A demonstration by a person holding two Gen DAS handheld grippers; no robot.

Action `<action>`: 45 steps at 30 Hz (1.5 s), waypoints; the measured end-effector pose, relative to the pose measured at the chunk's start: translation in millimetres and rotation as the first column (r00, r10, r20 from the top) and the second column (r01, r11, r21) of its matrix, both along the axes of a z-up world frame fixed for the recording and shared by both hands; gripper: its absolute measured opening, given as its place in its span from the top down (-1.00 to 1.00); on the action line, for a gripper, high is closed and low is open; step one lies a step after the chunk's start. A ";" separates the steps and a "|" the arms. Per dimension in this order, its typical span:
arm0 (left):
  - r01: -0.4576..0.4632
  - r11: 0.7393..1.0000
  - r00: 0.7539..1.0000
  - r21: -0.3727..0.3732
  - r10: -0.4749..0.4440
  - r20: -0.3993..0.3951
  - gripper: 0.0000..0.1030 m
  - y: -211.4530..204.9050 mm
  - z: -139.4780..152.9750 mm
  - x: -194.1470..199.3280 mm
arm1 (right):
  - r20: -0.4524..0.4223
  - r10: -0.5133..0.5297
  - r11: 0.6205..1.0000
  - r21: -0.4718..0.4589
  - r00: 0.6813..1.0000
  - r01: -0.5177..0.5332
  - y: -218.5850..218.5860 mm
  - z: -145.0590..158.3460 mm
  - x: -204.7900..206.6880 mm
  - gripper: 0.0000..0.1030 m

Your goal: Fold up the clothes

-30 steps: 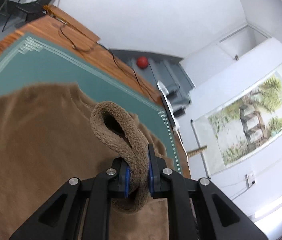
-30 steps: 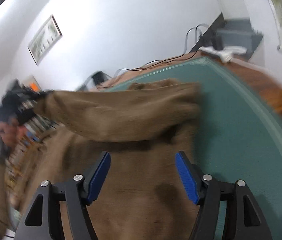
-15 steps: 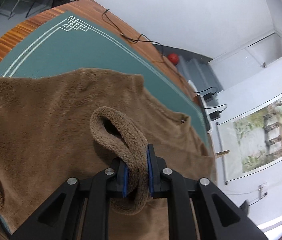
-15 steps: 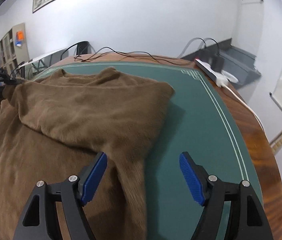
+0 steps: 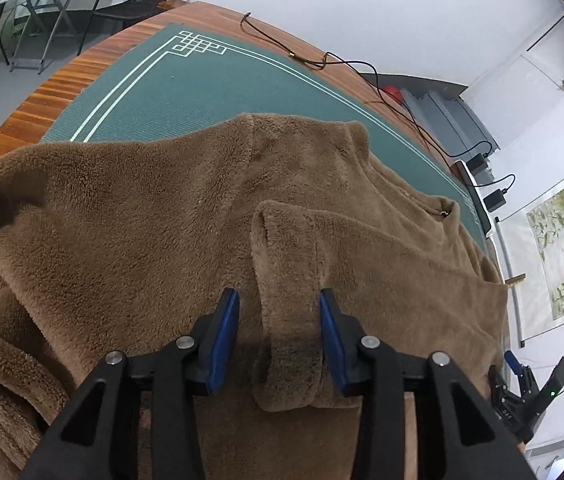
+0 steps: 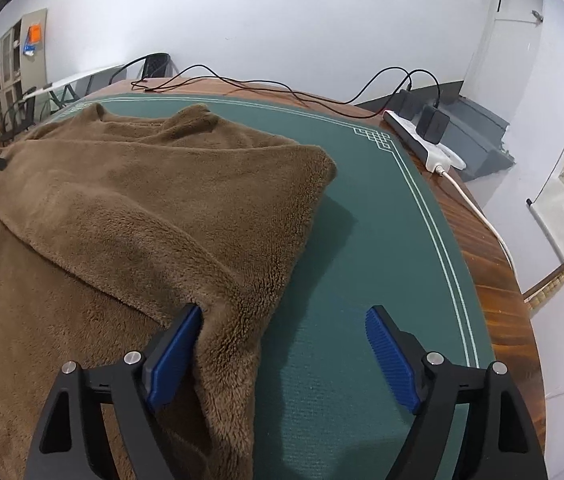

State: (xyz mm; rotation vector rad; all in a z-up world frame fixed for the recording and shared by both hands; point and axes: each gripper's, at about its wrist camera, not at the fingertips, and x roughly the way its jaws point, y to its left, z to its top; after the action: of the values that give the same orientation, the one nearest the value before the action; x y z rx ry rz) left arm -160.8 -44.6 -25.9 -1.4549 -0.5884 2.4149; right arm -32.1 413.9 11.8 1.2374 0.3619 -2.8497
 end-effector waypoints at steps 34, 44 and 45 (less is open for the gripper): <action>0.068 0.993 0.985 -0.095 -0.082 -0.155 -0.55 39.9 44.6 42.5 | -0.018 0.124 0.987 -0.103 0.992 -0.126 -41.2 39.9 -44.2 -0.69; 0.162 0.982 0.981 -0.092 -0.171 -0.096 -0.56 80.6 20.9 11.0 | 0.151 0.109 0.937 -0.346 0.983 -0.051 -26.6 11.3 -120.0 -0.69; 0.162 0.983 0.981 -0.088 -0.170 -0.089 -0.55 77.2 15.0 10.2 | 0.149 0.100 0.946 -0.321 0.984 -0.047 -25.5 7.7 -122.2 -0.69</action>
State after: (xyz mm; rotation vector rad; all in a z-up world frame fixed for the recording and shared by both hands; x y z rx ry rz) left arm -150.6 32.6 -10.9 -1.3509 -0.3375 2.3849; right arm -154.3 388.4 19.5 1.3431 -0.0531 -2.5849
